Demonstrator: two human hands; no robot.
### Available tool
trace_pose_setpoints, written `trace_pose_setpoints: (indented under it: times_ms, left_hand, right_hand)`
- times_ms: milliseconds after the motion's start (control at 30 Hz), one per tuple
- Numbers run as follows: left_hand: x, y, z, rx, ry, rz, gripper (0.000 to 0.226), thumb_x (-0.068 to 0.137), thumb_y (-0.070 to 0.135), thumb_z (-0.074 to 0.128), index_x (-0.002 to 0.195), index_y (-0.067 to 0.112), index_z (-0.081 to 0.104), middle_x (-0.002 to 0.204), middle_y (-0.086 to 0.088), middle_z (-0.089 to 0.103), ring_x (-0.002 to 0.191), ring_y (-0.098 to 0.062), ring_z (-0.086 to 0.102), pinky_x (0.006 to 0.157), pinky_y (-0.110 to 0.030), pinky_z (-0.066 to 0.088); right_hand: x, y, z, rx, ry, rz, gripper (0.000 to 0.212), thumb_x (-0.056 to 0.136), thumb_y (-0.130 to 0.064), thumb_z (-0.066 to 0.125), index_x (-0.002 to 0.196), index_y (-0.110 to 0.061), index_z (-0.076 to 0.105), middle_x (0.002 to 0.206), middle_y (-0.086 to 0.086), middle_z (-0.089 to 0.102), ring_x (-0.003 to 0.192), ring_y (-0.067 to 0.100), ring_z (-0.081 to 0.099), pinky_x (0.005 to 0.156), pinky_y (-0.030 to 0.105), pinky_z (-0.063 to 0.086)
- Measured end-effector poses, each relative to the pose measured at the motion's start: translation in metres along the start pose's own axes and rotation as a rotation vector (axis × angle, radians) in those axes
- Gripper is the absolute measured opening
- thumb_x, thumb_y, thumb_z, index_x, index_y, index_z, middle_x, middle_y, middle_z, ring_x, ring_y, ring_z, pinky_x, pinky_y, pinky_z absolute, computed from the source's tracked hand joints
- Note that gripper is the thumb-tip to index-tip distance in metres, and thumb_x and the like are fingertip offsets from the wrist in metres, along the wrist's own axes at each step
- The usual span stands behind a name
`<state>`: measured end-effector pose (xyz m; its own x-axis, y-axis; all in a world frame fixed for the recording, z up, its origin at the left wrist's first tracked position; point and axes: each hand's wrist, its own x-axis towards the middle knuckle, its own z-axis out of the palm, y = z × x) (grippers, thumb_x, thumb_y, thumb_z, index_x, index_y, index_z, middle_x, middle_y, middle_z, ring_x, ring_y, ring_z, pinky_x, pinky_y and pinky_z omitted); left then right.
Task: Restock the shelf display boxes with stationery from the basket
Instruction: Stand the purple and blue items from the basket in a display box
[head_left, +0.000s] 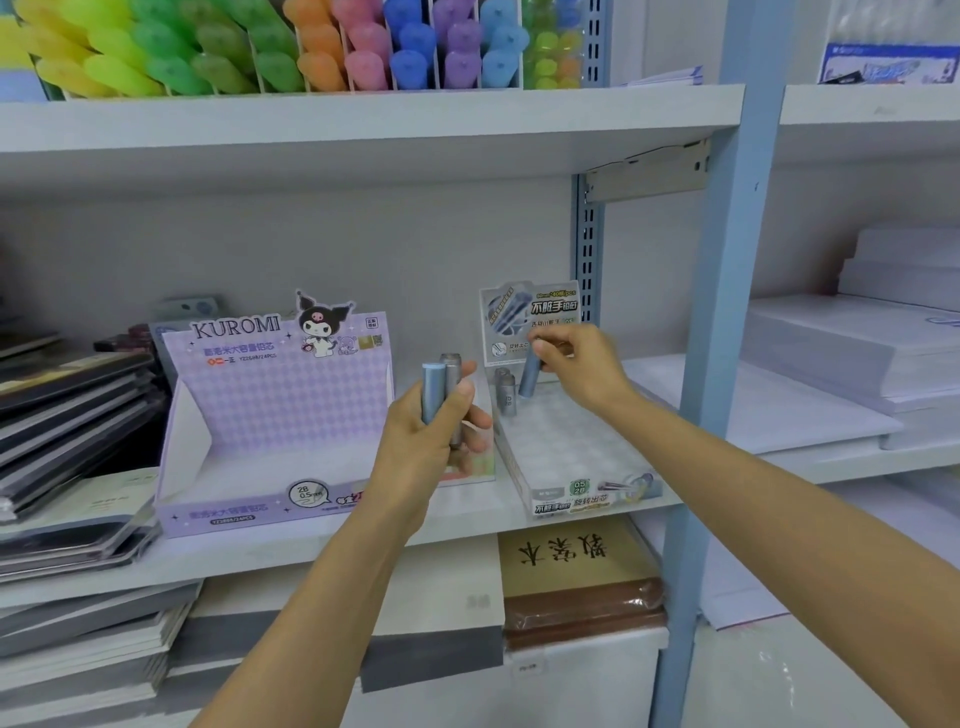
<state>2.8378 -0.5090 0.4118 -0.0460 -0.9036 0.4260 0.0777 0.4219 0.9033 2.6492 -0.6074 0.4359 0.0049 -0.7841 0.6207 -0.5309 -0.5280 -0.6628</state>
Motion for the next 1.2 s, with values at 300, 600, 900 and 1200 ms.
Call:
trace_pose_setpoints:
  times_ms: [300, 600, 900, 1200]
  left_hand:
    - [0.002, -0.004, -0.006, 0.032, -0.06, -0.026, 0.025, 0.095, 0.031, 0.058, 0.104, 0.01, 0.048, 0.076, -0.001, 0.07, 0.053, -0.009, 0.053, 0.047, -0.018, 0.042]
    - [0.001, -0.008, -0.006, 0.032, -0.012, -0.028, 0.015, 0.094, 0.032, 0.06, 0.094, 0.02, 0.052, 0.074, 0.0, 0.07, 0.051, -0.009, 0.055, 0.047, -0.017, 0.044]
    - [-0.006, -0.001, -0.006, 0.079, 0.0, -0.063, 0.016, 0.093, 0.029, 0.063, 0.098, 0.016, 0.055, 0.072, 0.0, 0.07, 0.05, -0.01, 0.054, 0.045, -0.019, 0.041]
    - [-0.01, 0.006, 0.009, 0.109, -0.07, -0.083, 0.019, 0.096, 0.026, 0.059, 0.099, 0.007, 0.06, 0.076, -0.004, 0.069, 0.051, -0.01, 0.055, 0.041, -0.017, 0.032]
  right_hand:
    - [0.009, 0.009, 0.001, -0.152, -0.203, 0.025, 0.025, 0.095, -0.009, 0.058, 0.117, -0.002, 0.067, 0.117, 0.01, 0.068, 0.099, 0.017, 0.065, 0.095, 0.03, 0.052]
    - [0.008, 0.002, 0.013, -0.12, -0.165, 0.071, 0.012, 0.087, -0.01, 0.069, 0.098, -0.009, 0.065, 0.088, 0.002, 0.063, 0.083, 0.018, 0.061, 0.083, 0.037, 0.056]
    - [0.003, -0.001, -0.002, -0.283, -0.272, 0.118, 0.021, 0.093, -0.015, 0.062, 0.112, -0.01, 0.068, 0.076, -0.009, 0.053, 0.069, 0.01, 0.051, 0.079, 0.032, 0.055]
    - [-0.029, -0.043, -0.022, 0.517, -0.454, 0.107, 0.038, 0.093, -0.029, 0.061, 0.127, -0.012, 0.057, 0.094, 0.001, 0.071, 0.081, 0.013, 0.066, 0.074, 0.026, 0.054]
